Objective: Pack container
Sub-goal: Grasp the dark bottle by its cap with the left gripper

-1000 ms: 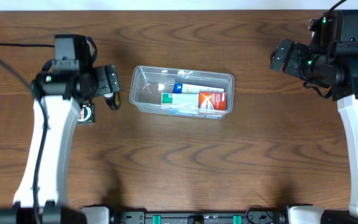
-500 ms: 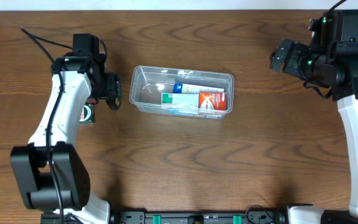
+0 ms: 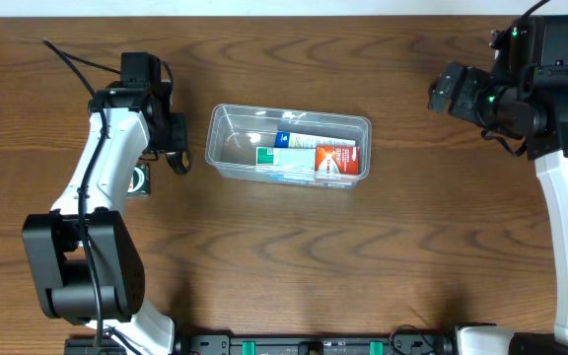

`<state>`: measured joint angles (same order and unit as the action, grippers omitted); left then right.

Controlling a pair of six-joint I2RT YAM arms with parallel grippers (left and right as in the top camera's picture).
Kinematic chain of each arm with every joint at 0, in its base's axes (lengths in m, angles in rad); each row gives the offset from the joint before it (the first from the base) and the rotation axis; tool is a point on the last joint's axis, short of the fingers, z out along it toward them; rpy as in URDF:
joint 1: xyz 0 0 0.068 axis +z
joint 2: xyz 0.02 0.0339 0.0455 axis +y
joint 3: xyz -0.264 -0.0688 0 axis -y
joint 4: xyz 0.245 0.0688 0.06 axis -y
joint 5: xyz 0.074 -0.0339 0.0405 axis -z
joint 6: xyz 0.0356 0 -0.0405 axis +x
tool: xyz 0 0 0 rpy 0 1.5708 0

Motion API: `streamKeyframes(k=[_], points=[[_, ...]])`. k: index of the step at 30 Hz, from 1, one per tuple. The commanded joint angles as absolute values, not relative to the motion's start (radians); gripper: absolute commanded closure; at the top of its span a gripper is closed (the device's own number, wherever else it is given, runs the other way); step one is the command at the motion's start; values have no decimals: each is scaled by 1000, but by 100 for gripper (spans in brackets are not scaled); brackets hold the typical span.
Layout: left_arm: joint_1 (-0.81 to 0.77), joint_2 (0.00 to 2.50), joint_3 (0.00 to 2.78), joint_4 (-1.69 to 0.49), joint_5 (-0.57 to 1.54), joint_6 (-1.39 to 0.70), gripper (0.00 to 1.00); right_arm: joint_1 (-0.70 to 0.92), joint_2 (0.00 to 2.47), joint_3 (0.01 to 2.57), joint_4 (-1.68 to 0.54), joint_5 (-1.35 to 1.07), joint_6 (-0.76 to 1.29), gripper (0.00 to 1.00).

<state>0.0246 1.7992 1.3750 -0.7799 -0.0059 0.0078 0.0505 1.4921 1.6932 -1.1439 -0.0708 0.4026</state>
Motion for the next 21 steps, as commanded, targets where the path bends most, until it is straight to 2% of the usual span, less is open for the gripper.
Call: streamKeyframes(k=[1, 7, 13, 21], points=[[29, 1807, 1387, -785, -7, 19, 51, 46, 1484, 1701, -1145, -68, 414, 1], [29, 1807, 1387, -799, -7, 19, 58, 46, 1484, 1701, -1145, -67, 414, 1], [29, 1805, 1387, -810, -7, 18, 74, 46, 1484, 1701, -1145, -68, 414, 1], [29, 1726, 1409, -817, -8, 20, 77, 46, 1484, 1701, -1145, -68, 414, 1]])
